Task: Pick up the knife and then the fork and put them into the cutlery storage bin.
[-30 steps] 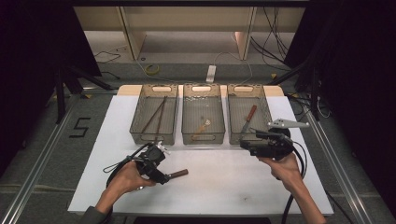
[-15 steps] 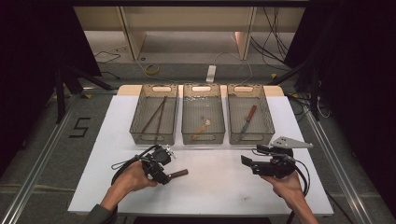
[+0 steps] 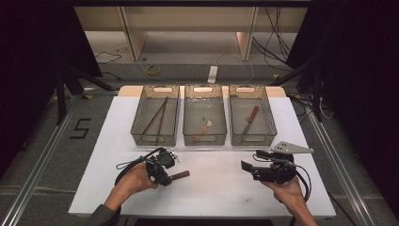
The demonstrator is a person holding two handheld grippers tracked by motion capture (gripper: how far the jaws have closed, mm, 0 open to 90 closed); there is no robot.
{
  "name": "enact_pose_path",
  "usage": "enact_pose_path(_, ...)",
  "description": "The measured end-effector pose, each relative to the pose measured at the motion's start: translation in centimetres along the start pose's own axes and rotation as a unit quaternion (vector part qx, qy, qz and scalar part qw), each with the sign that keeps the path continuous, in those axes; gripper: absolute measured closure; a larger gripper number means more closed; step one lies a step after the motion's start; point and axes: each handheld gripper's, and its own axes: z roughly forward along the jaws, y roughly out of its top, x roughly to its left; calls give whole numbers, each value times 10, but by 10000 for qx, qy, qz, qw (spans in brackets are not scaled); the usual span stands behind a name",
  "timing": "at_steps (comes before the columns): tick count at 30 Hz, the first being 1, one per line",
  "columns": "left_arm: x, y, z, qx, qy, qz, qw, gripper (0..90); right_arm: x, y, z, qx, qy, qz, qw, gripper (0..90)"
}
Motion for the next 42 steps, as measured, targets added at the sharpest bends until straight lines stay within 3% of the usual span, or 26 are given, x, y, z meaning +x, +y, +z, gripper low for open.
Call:
enact_pose_path(2,0,1,1,-1,2,-43,10000,674,0,0,0,-8,9,2,10000,214)
enact_pose_path(10,-2,1,0,67,28,100,9999,748,-1,1,-2,-75,-6,37,10000,216)
enact_pose_path(18,-3,0,0,5,56,169,9998,760,-1,0,-2,-68,7,48,10000,218)
enact_pose_path(28,-2,-2,-9,-63,-139,187,9997,766,1,0,-1,-74,58,21,10000,220)
enact_pose_path(34,-11,1,-16,-186,-303,353,9987,768,9,1,1,-61,224,-119,9997,220)
enact_pose_path(42,-24,6,-21,-235,-335,520,9978,770,19,2,6,-13,404,-243,9989,221)
